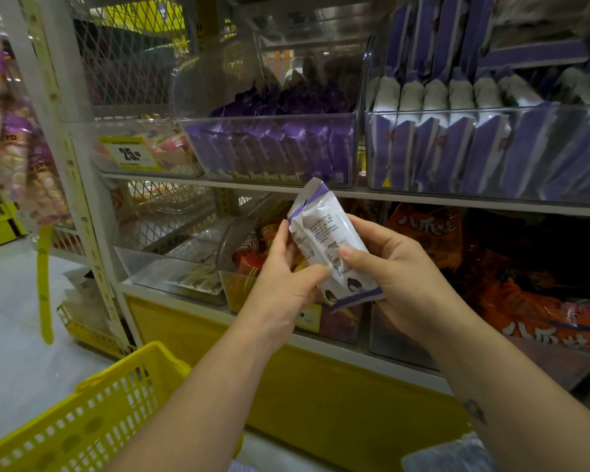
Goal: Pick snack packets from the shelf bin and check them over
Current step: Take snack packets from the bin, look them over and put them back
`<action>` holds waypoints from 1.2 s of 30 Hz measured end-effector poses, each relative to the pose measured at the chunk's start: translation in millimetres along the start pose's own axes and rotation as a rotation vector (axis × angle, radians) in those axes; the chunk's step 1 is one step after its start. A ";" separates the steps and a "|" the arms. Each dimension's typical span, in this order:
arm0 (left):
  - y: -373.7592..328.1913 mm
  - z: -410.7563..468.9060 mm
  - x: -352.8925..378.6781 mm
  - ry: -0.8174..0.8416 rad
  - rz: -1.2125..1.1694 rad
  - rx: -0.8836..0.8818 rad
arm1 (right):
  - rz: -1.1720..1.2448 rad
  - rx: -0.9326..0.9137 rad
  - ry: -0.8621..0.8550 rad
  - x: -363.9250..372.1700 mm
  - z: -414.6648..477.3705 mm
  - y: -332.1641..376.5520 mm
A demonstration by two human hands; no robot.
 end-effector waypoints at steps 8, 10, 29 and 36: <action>-5.4 -8.9 4.2 0.153 0.034 -0.079 | -0.021 0.022 -0.005 1.2 -4.4 7.8; -7.2 -9.5 1.3 0.170 0.013 -0.078 | -0.027 0.022 0.001 2.2 -4.4 10.6; -19.3 -18.0 -10.2 0.090 0.045 0.014 | -0.381 -0.129 -0.119 -11.6 -6.4 1.9; -40.8 -30.3 -1.4 -0.075 -0.058 -0.051 | -0.938 -0.209 0.240 7.5 -34.0 37.1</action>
Point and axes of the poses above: each hand's wrist, its own z-axis towards the middle knuckle, its own x-axis out of the palm, y = z × x, the point moved 2 cm from there along z, towards the middle knuckle, and after that the axes turned 12 degrees about z, right-handed, at the moved point
